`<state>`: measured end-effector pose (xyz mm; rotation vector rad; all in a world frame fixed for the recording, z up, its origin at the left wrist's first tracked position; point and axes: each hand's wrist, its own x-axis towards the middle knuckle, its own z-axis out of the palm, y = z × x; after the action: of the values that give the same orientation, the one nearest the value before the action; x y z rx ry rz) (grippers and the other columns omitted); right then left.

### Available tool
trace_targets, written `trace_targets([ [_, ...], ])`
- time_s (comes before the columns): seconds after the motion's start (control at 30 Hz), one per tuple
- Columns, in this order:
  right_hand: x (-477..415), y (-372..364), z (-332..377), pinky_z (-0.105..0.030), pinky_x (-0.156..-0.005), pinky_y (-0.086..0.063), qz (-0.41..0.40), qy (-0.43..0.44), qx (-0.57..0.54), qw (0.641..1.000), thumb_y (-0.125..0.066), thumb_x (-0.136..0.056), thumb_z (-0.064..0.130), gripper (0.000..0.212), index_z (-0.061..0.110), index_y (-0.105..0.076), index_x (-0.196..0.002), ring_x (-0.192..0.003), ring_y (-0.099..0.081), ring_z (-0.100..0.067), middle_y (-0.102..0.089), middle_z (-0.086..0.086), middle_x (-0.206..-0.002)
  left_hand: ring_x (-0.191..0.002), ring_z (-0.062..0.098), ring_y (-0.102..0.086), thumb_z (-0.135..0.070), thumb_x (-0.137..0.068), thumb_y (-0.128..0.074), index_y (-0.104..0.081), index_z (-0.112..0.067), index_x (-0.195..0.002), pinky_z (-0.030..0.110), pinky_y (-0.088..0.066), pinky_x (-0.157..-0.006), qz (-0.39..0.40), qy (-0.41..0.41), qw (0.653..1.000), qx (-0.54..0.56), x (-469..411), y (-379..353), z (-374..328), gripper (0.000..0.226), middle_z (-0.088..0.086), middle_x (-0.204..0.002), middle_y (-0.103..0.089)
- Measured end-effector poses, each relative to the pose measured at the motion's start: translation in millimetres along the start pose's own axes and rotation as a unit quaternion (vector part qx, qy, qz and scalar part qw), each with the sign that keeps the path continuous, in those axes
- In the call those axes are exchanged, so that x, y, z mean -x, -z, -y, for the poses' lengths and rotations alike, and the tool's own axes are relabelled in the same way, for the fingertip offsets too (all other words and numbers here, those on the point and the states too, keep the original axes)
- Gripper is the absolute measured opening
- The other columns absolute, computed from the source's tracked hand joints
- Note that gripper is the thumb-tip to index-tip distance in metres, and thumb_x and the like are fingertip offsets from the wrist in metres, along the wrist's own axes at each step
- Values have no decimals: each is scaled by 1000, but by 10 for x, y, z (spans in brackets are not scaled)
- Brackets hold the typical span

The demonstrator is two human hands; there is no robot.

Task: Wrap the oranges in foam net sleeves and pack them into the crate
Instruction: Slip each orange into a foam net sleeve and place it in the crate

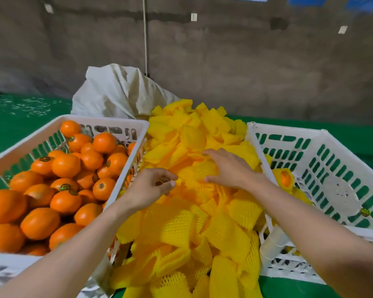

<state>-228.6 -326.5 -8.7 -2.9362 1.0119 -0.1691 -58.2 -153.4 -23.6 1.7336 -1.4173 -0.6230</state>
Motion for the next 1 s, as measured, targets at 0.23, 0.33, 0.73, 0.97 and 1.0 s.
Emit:
trace_targets([
  [0.23, -53, -93, 213, -35, -91, -41, -38, -19, -10, 999, -63, -85, 27, 52, 23, -44, -132, -120, -43, -30, -38, -9, -133, -98, 17, -62, -14, -91, -62, -62, -17, -111, 39, -52, -85, -30, 3, 999, 31, 50, 44, -24, 20, 4, -115, -63],
  [0.33, -6, 51, 356, -34, -86, -44, -107, -57, -273, 954, -67, -85, 28, 37, 7, -59, -113, -103, -57, -25, -60, -14, -115, -106, 16, -57, -13, -84, -71, -56, -20, -122, 41, -51, -88, -75, -11, 996, 45, 47, 41, -67, 42, 0, -122, -56],
  [0.73, 150, 273, 644, -21, -41, -30, 0, -157, -722, 674, -56, -89, 29, 14, 17, -61, -86, -54, -46, -17, -57, -4, -72, -122, 26, -45, -21, -84, -71, -58, -18, -124, 33, -37, -97, -143, 39, 983, -112, -43, 40, 90, 43, 9, -128, -50],
  [0.97, 160, 309, 645, -21, -41, -30, -31, -190, -691, 696, -55, -91, 36, 34, 20, -51, -120, -48, -44, -15, -57, -1, -106, -141, 11, -10, -34, -72, -60, -36, -36, -138, 33, -18, -111, -161, -77, 984, -14, 10, 6, -29, 70, -4, -151, -16],
  [1.0, 162, 290, 672, -22, -40, -31, -39, -197, -673, 711, -55, -92, 37, 37, 21, -48, -124, -47, -44, -15, -55, -2, -114, -140, 7, -14, -36, -74, -59, -34, -40, -136, 29, -21, -110, -135, -107, 983, 60, 24, 7, -55, 67, -9, -151, -17],
])
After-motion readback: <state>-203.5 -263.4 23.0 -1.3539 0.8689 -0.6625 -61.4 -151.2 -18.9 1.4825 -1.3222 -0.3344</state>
